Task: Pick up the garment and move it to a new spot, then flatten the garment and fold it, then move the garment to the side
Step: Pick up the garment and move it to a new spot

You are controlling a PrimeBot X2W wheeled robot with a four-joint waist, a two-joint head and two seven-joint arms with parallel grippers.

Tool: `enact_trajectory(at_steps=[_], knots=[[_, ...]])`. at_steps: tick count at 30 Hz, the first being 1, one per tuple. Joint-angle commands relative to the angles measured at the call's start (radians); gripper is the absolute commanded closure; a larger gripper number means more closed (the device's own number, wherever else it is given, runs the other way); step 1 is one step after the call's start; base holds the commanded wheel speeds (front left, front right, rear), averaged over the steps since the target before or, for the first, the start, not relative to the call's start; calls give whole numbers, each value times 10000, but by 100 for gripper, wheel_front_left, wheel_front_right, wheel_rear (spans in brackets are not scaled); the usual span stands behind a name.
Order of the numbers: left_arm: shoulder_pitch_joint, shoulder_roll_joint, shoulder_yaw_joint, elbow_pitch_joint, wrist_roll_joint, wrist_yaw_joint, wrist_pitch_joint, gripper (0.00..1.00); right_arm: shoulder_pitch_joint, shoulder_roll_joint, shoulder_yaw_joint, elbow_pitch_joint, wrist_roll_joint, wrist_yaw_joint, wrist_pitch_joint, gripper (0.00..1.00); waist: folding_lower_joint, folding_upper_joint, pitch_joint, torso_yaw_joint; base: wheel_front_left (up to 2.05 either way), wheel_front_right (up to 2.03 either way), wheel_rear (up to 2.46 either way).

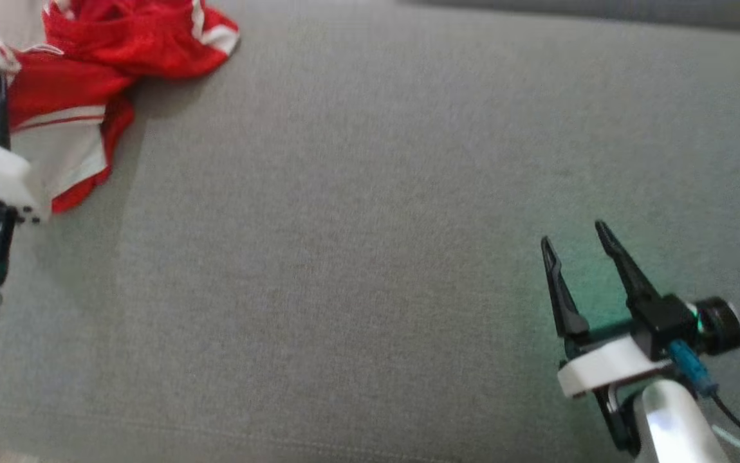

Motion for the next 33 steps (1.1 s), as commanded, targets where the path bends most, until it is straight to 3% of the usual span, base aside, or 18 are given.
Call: enact_trajectory(at_steps=[1,9,13,25,33], knots=[[-732,880,-145,-834,112,22,160,100,228,-44,169,-70,279,-7,-196,0,1,0,-1234,-330,0,0,0],[-1484,1526,-1656,-2999,-242,19,1226,100,775,-44,90,383,933,-7,-356,0,1,0,-2658,-1026,0,0,0],[-2172,1488,-2239,-4167,-700,19,1823,100,857,-43,66,478,1149,-7,-387,0,1,0,-2951,-1582,0,0,0],[-2767,-403,-2616,-6149,-2705,48,1977,100,1037,-43,-167,340,1322,-7,-398,0,1,0,-2743,-3040,0,0,0],[-1143,-552,-2474,-6011,-3383,633,2054,100,741,-43,-228,182,1244,-7,-399,0,1,0,-1711,-3414,0,0,0]])
